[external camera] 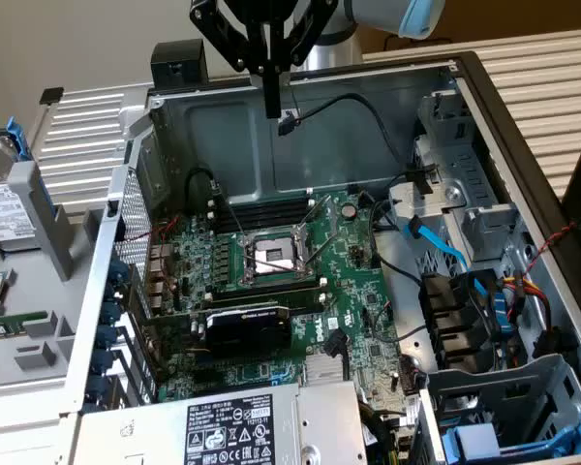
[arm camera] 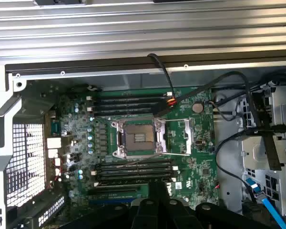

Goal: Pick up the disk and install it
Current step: 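Reach for the disk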

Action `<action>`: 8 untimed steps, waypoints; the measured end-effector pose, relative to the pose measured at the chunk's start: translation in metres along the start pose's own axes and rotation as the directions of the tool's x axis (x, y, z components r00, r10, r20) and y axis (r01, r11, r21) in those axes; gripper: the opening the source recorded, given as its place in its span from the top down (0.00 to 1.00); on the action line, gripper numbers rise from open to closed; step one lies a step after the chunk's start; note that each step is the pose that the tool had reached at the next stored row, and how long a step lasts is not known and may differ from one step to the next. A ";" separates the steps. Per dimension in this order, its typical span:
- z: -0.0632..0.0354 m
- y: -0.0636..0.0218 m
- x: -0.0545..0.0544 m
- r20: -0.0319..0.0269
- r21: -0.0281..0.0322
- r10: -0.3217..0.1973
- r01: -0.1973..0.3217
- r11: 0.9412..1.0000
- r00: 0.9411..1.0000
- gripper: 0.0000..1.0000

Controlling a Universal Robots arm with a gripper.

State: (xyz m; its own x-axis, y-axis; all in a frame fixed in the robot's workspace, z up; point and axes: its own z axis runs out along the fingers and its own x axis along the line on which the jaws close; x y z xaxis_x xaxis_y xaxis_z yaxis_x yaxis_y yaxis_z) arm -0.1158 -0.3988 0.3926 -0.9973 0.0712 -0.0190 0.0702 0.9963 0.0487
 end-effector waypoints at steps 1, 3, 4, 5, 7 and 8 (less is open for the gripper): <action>0.0000 0.0000 0.000 0.000 0.000 0.000 0.000 1.000 1.000 0.89; 0.0000 0.0000 0.000 0.000 0.000 0.000 0.000 1.000 1.000 0.89; 0.0000 0.0000 -0.001 0.000 0.000 0.000 0.000 1.000 1.000 0.89; 0.0000 0.0000 -0.001 0.000 0.000 0.000 0.000 1.000 1.000 0.89; 0.0000 0.0000 -0.001 0.000 0.000 0.000 0.000 1.000 1.000 0.89; 0.0001 0.0000 -0.001 0.000 0.000 0.000 0.000 1.000 1.000 0.89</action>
State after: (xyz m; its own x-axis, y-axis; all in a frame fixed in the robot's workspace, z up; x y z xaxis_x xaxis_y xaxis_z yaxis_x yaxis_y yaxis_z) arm -0.1152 -0.3988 0.3926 -0.9973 0.0712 -0.0190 0.0702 0.9963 0.0488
